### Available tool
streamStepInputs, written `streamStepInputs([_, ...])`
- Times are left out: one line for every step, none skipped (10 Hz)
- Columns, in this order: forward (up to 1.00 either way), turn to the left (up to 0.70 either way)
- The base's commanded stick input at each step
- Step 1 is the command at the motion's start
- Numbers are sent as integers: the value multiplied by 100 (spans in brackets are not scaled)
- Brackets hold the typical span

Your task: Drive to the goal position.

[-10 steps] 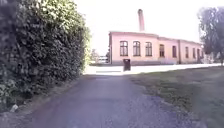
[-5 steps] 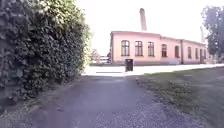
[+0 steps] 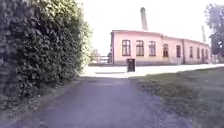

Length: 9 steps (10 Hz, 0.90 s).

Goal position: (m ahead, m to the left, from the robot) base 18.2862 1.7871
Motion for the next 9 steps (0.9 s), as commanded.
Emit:
streamStepInputs([70,5])
streamStepInputs([70,13])
streamStepInputs([70,10])
streamStepInputs([70,2])
streamStepInputs([70,0])
streamStepInputs([70,0])
streamStepInputs([70,2])
streamStepInputs([70,9])
streamStepInputs([70,10])
